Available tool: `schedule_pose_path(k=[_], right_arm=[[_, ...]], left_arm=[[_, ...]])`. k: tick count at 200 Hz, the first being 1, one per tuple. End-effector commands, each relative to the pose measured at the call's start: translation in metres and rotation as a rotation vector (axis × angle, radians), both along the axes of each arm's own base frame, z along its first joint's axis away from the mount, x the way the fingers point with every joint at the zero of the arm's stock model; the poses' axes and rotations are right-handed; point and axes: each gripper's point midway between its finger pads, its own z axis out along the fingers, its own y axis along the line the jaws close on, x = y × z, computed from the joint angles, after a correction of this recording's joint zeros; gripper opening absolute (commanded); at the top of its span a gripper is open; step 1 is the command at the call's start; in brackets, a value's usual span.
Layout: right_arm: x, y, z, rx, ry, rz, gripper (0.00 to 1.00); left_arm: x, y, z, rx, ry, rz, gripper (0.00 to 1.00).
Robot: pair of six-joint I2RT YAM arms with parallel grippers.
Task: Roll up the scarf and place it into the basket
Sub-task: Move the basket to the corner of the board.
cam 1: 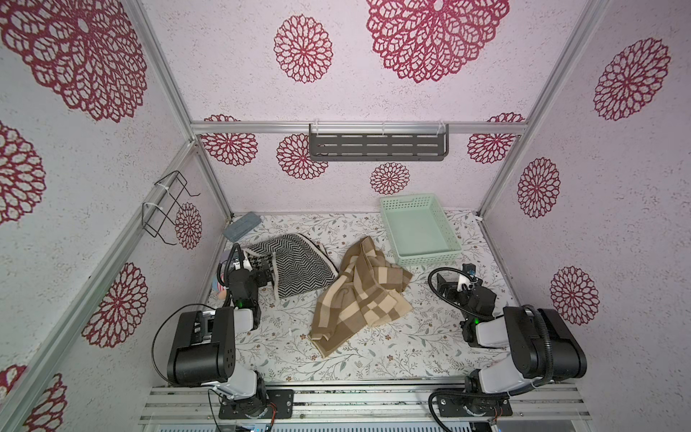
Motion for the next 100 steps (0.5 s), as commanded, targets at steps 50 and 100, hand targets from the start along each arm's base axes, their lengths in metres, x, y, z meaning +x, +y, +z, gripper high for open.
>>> schedule_pose_path(k=[50,100], right_arm=[[0.012,-0.024,0.049,0.066,0.048,-0.172,0.99],[0.013,-0.001,0.087,0.122,0.134,-0.232,0.99]], left_arm=[[-0.009,-0.033,0.080,-0.058,-0.060,-0.076,0.97],[0.002,-0.138,0.098,-0.174,-0.004,-0.229,0.97]])
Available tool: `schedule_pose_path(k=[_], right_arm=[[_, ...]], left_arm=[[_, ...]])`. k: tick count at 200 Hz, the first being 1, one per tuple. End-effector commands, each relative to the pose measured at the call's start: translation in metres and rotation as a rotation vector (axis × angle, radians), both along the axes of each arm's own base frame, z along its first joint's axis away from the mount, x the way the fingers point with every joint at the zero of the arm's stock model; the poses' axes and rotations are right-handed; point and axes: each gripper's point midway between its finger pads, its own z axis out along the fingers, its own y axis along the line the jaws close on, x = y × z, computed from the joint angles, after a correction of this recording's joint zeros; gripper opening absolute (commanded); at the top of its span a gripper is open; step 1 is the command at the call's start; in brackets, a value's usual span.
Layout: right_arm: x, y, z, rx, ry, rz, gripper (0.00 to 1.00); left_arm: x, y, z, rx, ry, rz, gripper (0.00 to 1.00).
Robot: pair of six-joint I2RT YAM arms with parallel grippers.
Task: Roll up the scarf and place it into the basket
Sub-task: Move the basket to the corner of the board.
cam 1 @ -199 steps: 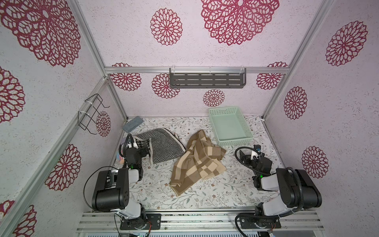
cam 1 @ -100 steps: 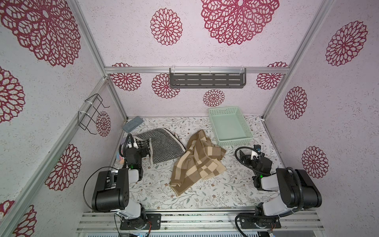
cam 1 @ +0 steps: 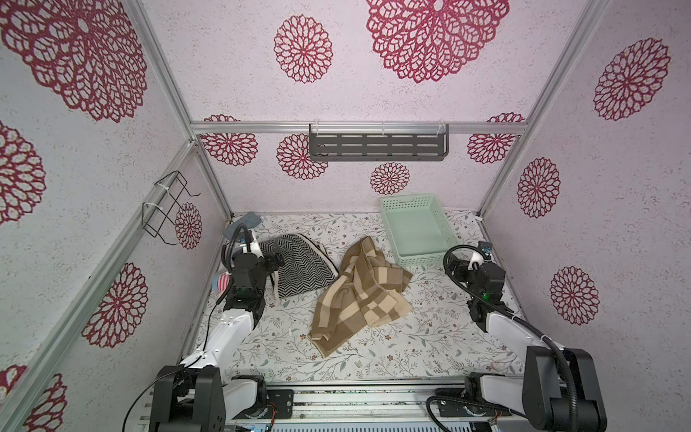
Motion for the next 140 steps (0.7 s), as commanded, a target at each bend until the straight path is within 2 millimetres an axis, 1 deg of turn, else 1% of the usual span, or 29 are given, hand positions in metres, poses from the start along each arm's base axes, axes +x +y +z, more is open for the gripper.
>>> schedule_pose_path(k=[1,10,29,48,61,75,83,102,114,124,140], right_arm=[[-0.008,0.017,-0.003,0.035,0.115,-0.037,0.99],[-0.006,0.034,0.002,0.031,0.134,-0.004,0.99],[0.003,0.069,0.009,0.038,0.185,0.058,0.99],[0.017,0.102,0.004,0.013,0.270,0.115,0.99],[0.030,0.121,-0.003,-0.042,0.331,0.123,0.99],[0.044,0.136,-0.014,-0.104,0.399,0.125,0.99],[0.054,0.142,-0.018,-0.124,0.429,0.125,0.98],[0.077,0.155,-0.034,-0.147,0.493,0.143,0.94],[0.088,0.163,-0.042,-0.160,0.517,0.158,0.93],[0.098,0.170,-0.047,-0.171,0.528,0.167,0.93],[0.111,0.176,-0.061,-0.183,0.563,0.171,0.93]], left_arm=[[0.001,-0.045,-0.019,-0.078,0.113,-0.063,0.97],[0.006,-0.075,-0.019,-0.108,0.120,-0.158,0.97],[0.016,-0.120,-0.029,-0.160,0.176,-0.233,0.97],[0.019,-0.161,-0.047,-0.164,0.245,-0.313,0.98],[0.018,-0.181,-0.063,-0.135,0.304,-0.352,0.97],[0.015,-0.194,-0.081,-0.099,0.363,-0.377,0.97],[0.012,-0.196,-0.088,-0.071,0.383,-0.378,0.98],[0.004,-0.195,-0.097,-0.033,0.426,-0.382,0.97],[-0.003,-0.193,-0.102,-0.031,0.460,-0.384,0.97],[-0.012,-0.191,-0.108,-0.043,0.505,-0.387,0.97],[-0.030,-0.190,-0.122,-0.089,0.566,-0.390,0.97]])
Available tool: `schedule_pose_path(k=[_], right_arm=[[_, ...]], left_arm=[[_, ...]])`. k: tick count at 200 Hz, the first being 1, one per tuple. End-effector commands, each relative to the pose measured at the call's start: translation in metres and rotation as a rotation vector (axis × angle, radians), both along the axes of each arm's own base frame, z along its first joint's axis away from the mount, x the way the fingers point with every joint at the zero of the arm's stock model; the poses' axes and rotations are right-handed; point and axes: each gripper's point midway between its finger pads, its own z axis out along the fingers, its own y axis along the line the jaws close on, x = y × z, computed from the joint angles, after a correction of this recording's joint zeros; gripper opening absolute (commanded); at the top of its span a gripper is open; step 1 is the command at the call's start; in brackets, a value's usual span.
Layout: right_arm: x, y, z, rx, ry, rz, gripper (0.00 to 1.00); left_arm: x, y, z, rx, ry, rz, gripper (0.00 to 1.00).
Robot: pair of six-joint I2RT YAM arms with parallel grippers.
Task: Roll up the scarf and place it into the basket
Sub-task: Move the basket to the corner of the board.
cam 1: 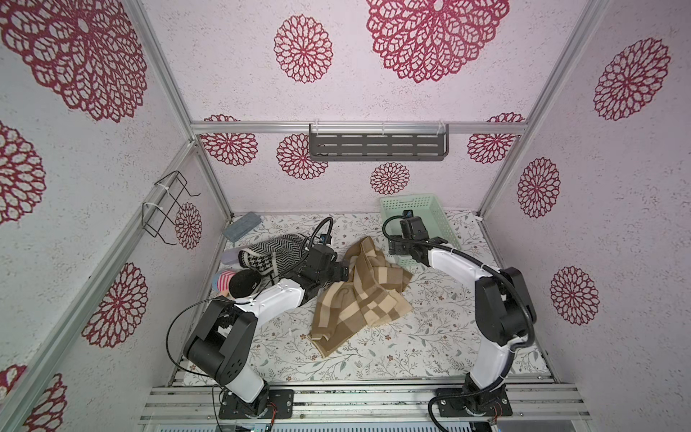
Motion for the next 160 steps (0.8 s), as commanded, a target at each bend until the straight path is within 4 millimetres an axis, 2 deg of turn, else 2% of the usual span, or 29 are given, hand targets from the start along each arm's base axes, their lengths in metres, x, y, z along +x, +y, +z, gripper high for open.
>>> schedule_pose_path(k=[1,27,50,66,90,117,160], right_arm=[[0.009,0.000,-0.003,-0.053,0.050,-0.008,0.92],[0.028,0.000,-0.024,-0.106,0.094,-0.040,0.85],[0.040,-0.009,-0.035,-0.158,0.119,-0.092,0.64],[0.045,-0.022,-0.040,-0.164,0.131,-0.135,0.54],[0.044,-0.045,-0.047,-0.142,0.159,-0.199,0.40],[0.037,-0.076,-0.049,-0.116,0.168,-0.289,0.34],[0.030,-0.122,-0.053,-0.084,0.186,-0.381,0.34]], left_arm=[[-0.026,0.005,-0.012,-0.031,0.103,0.004,0.97],[-0.057,0.007,-0.034,-0.056,0.206,0.014,0.97],[-0.082,0.006,-0.045,-0.032,0.262,0.003,0.97],[-0.095,0.005,-0.047,-0.003,0.283,-0.010,0.97],[-0.107,0.016,-0.052,0.069,0.327,0.009,0.97],[-0.118,0.025,-0.062,0.117,0.381,0.017,0.97],[-0.133,0.033,-0.070,0.147,0.449,0.026,0.98]])
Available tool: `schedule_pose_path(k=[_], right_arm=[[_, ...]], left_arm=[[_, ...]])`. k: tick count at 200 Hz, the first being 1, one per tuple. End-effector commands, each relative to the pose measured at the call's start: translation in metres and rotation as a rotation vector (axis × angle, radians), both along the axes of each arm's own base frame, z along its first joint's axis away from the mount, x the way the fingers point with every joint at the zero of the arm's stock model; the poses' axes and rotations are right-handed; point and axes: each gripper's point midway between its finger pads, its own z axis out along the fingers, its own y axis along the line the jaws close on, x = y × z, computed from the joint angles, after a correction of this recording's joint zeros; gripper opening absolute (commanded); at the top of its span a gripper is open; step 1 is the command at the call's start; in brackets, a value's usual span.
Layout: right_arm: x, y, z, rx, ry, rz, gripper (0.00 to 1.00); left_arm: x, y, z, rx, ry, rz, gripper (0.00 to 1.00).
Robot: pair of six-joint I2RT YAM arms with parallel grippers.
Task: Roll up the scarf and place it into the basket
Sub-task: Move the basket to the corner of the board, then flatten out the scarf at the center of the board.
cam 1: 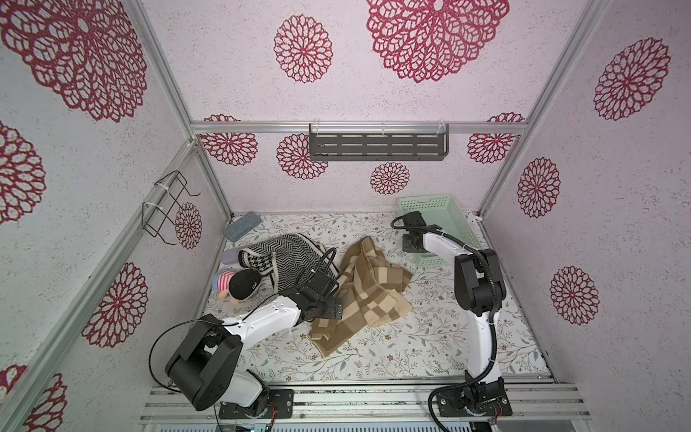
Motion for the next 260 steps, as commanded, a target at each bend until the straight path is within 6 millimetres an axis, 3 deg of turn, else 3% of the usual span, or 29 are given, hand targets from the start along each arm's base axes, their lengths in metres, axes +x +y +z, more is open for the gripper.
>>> schedule_pose_path(k=[1,40,75,118,145,173,224,260], right_arm=[[-0.007,-0.039,0.013,-0.011,-0.008,-0.108,0.34],[-0.002,-0.066,0.015,-0.023,-0.004,-0.160,0.40],[0.000,-0.057,0.036,0.020,-0.034,-0.116,0.59],[-0.017,-0.043,0.087,0.016,-0.087,-0.076,0.76],[-0.047,-0.026,0.107,0.014,-0.093,-0.033,0.77],[-0.096,0.011,0.097,0.108,-0.058,0.041,0.72],[-0.193,0.084,0.054,0.458,-0.012,0.090,0.64],[-0.233,0.101,0.032,0.610,-0.004,0.029,0.57]], left_arm=[[-0.009,0.007,0.001,0.022,0.035,0.021,0.97],[-0.019,0.007,-0.003,0.012,0.074,0.006,0.97],[-0.027,0.014,-0.008,0.027,0.099,0.027,1.00],[-0.028,0.014,-0.014,0.029,0.114,0.039,0.78],[-0.026,0.012,-0.017,0.027,0.114,0.039,0.57],[-0.023,0.015,-0.016,0.037,0.099,0.060,0.44],[-0.023,0.022,-0.009,0.045,0.082,0.098,0.47],[-0.033,0.025,-0.013,0.037,0.122,0.111,0.57]])
